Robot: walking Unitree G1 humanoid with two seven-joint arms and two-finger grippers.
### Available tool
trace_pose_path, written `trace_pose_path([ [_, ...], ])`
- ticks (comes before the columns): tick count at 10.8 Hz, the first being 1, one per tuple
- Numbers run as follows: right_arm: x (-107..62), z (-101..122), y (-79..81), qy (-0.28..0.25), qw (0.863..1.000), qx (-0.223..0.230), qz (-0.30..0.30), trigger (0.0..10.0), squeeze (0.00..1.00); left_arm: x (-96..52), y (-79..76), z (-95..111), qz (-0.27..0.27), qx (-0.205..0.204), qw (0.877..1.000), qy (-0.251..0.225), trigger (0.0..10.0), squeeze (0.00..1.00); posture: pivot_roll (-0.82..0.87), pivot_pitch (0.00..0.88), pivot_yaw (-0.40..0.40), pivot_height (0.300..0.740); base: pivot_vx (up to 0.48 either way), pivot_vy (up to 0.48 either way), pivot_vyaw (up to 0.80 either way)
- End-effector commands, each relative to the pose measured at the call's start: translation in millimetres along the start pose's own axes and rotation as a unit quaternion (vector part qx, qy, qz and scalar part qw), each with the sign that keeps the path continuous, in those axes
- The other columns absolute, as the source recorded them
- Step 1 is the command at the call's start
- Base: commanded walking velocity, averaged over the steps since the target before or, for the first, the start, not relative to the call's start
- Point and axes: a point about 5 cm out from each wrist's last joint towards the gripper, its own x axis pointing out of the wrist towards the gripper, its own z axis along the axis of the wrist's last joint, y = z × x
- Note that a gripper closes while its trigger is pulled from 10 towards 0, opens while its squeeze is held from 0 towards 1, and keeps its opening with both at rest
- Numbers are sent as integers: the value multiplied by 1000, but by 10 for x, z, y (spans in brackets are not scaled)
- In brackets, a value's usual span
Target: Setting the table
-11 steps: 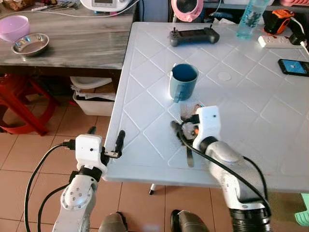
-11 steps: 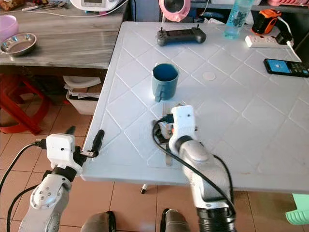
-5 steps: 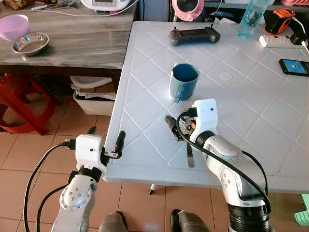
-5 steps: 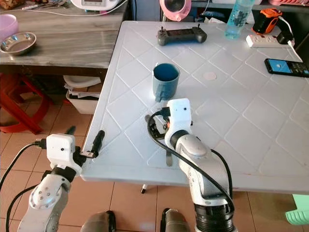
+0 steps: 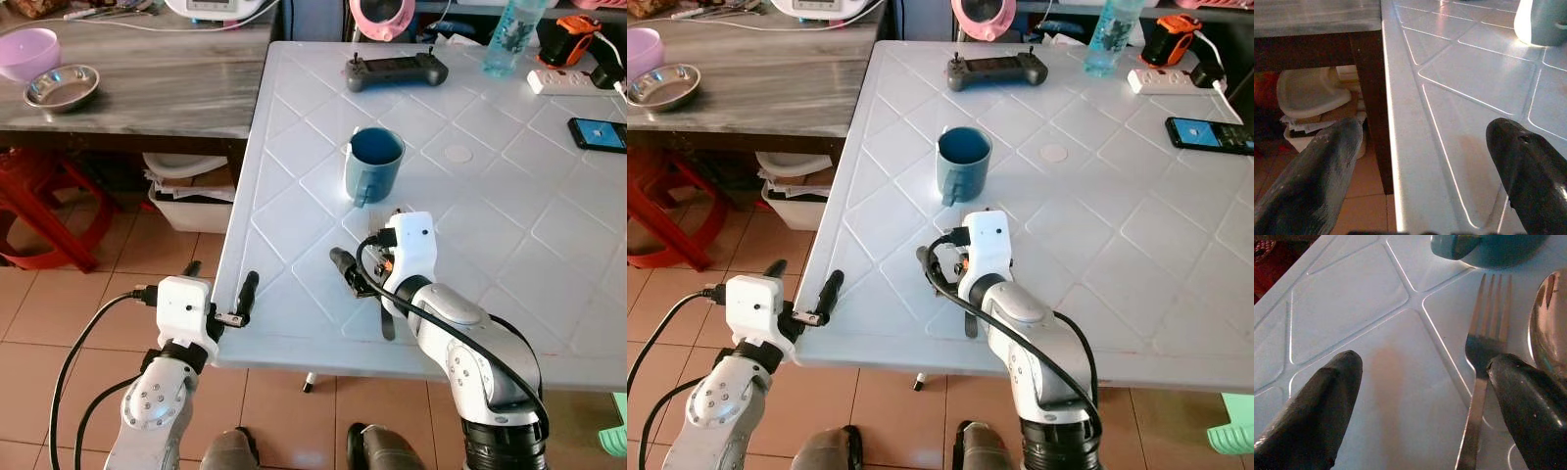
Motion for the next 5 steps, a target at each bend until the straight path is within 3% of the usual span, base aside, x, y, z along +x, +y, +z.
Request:
trace_pose_path([
  [1, 28, -214, -71, 54, 998, 9, -18, 0, 0, -24, -16, 7, -11, 2, 1000, 3, 10000, 0, 51, 193, 19, 740, 0, 0, 0],
  [3, 33, -343, -257, 93, 994, -9, -64, 0, 0, -51, -68, 21, -55, 10, 998, 2, 10000, 0, 53, 201, 13, 740, 0, 0, 0],
  [5, 49, -335, -250, 85, 994, -13, -61, 10000, 0, -51, -54, 15, -53, 7, 999, 3, 10000, 0, 52, 202, 13, 740, 0, 0, 0],
])
